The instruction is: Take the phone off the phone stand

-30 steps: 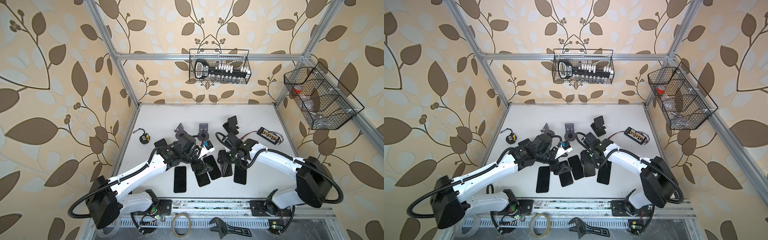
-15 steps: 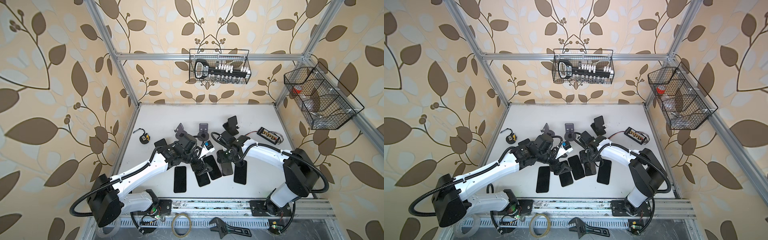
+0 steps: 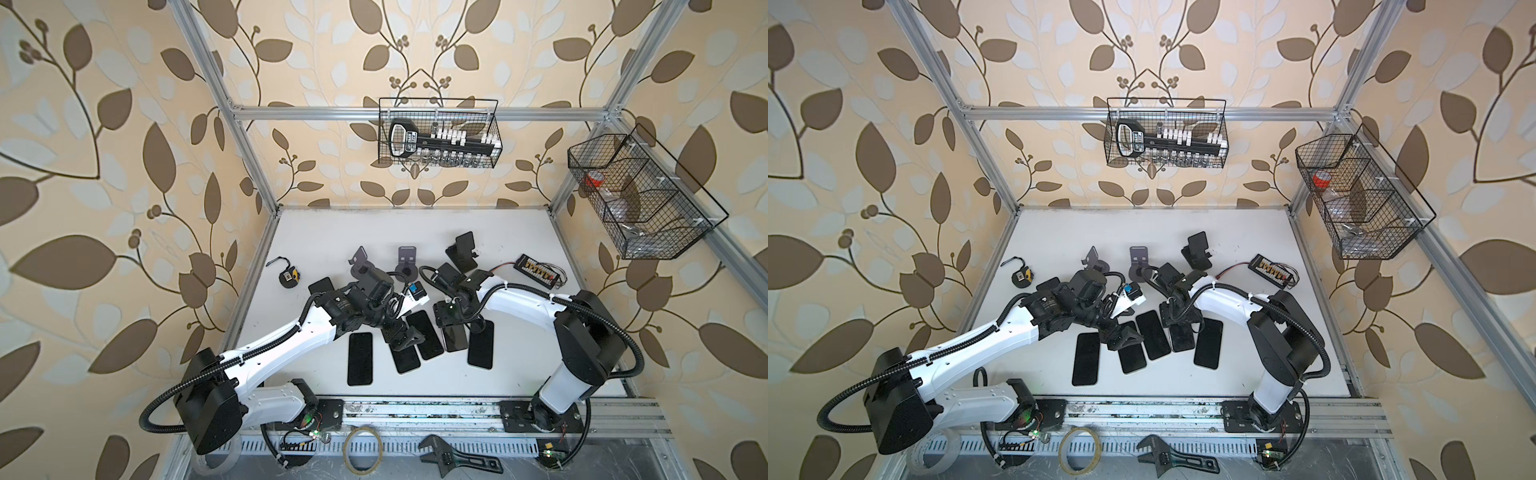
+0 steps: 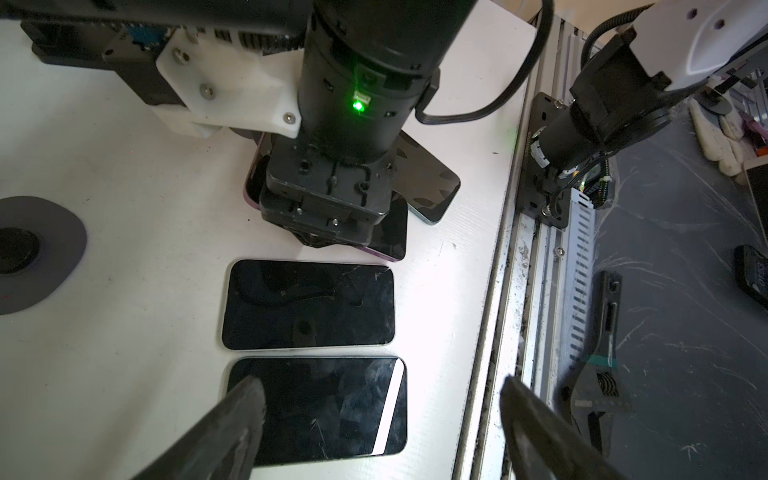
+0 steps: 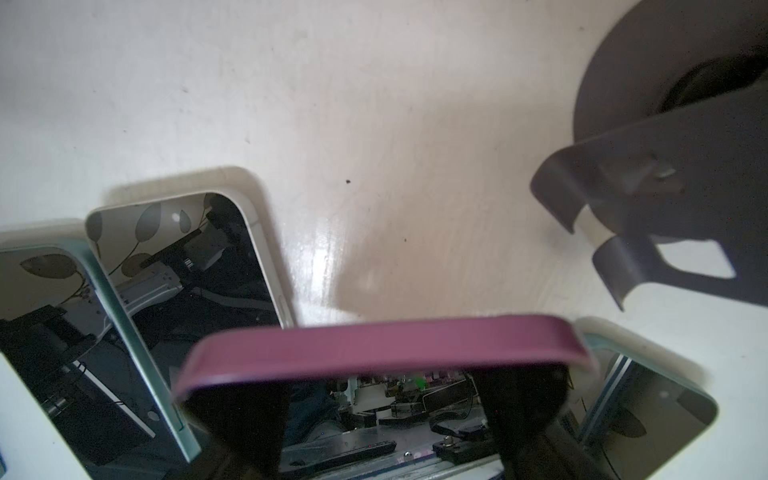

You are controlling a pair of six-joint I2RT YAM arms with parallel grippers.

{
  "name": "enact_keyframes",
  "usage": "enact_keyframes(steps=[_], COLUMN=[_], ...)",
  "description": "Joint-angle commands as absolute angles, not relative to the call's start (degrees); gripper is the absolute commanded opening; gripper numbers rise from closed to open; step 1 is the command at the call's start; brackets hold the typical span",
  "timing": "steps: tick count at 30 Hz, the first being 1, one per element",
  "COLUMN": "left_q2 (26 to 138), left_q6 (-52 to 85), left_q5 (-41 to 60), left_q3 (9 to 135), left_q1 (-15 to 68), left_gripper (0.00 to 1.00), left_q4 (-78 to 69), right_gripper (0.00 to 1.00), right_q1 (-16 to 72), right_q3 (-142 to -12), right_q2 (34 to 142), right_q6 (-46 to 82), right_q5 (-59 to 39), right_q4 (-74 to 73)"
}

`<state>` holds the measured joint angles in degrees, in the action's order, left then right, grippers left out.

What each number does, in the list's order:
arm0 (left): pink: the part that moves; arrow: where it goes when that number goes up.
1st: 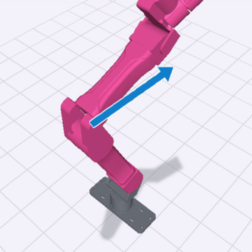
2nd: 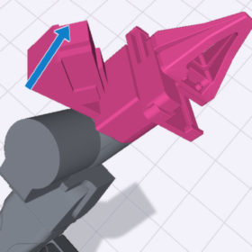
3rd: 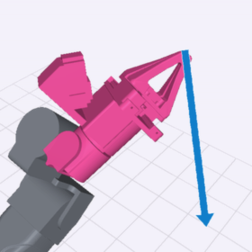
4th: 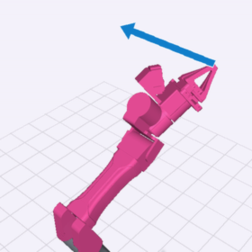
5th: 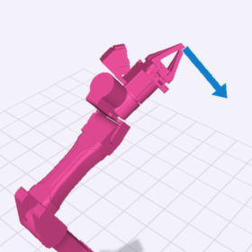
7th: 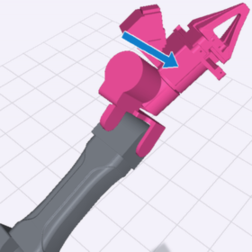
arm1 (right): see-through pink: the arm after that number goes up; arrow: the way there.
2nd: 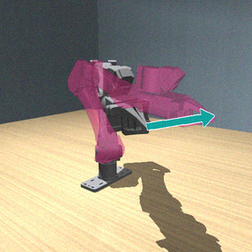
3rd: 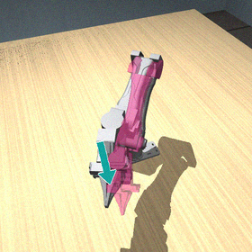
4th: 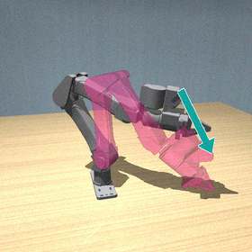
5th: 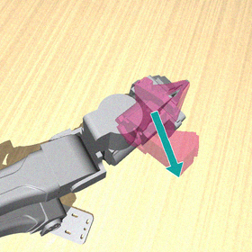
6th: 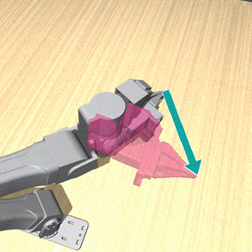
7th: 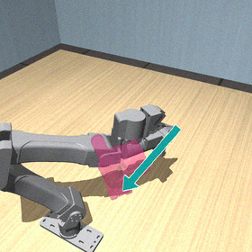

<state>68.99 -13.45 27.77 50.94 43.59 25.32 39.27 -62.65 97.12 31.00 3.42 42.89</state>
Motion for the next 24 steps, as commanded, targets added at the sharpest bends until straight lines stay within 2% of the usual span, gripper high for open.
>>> enact_keyframes(steps=[1, 24], left_q2=[69.33, 70.49], left_q6=[-13.63, -13.91], left_q5=[27.07, 26.02], left_q3=[53.52, 54.00], left_q1=[44.38, 45.63], left_gripper=[0.89, 0.88], left_q4=[25.36, 26.44], right_gripper=[0.51, 0.53], right_q1=[39.55, 39.55], right_q3=[-64.38, -65.55], right_q2=[98.38, 102.59], right_q6=[30.42, 30.01], right_q5=[5.07, 4.53], right_q4=[44.38, 44.16])
